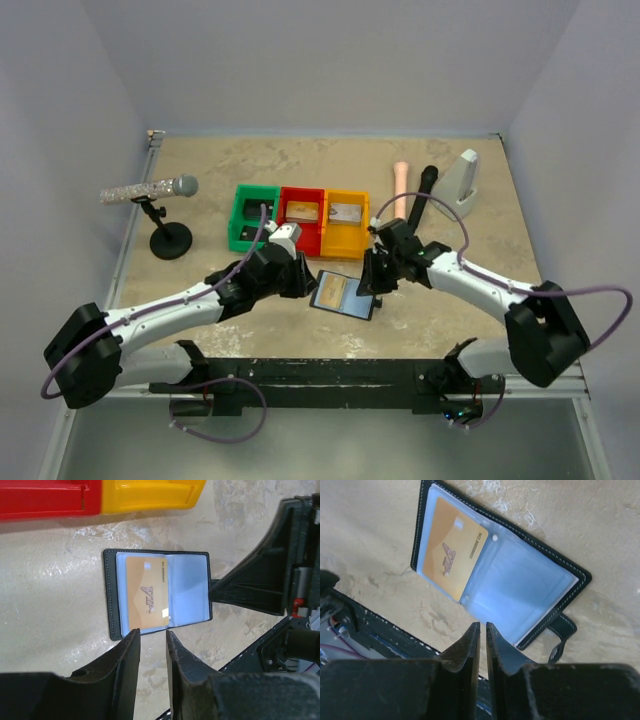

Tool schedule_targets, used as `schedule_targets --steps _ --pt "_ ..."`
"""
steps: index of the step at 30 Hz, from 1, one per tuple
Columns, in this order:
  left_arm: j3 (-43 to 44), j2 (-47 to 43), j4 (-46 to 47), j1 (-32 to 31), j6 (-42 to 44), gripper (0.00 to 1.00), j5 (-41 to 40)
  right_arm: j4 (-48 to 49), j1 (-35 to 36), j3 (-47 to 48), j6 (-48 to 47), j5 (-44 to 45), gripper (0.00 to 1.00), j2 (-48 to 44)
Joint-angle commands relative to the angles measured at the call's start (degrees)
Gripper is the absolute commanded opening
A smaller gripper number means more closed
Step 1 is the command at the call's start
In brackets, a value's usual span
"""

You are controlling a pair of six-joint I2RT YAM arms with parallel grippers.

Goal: Take the credit cards out of the card holder
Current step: Remove the credit card from the card holder.

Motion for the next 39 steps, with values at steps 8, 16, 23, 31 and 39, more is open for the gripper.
schedule_targets --steps 8,16,23,31,39 --pt "-5.2 -5.5 -0.1 0.1 -3.9 0.31 -2.5 7.0 2.6 7.8 0.0 2.9 0.20 12.2" --pt "-6.4 -5.8 -0.3 0.1 -4.0 0.30 -2.4 6.7 3.4 9.4 -1.5 4.4 0.19 16.7" --pt "-6.6 -4.5 1.4 0.0 -4.1 0.30 -1.4 7.3 4.8 7.8 -3.3 4.2 0.18 18.4" --pt "-2.6 1.1 2.4 0.1 -2.0 0.31 -0.5 9.6 5.0 3.9 -2.6 4.4 0.21 15.5" --pt "1.0 7.2 3.5 0.1 -1.7 0.30 1.5 11.0 5.0 -0.2 -3.1 5.7 0.37 10.2"
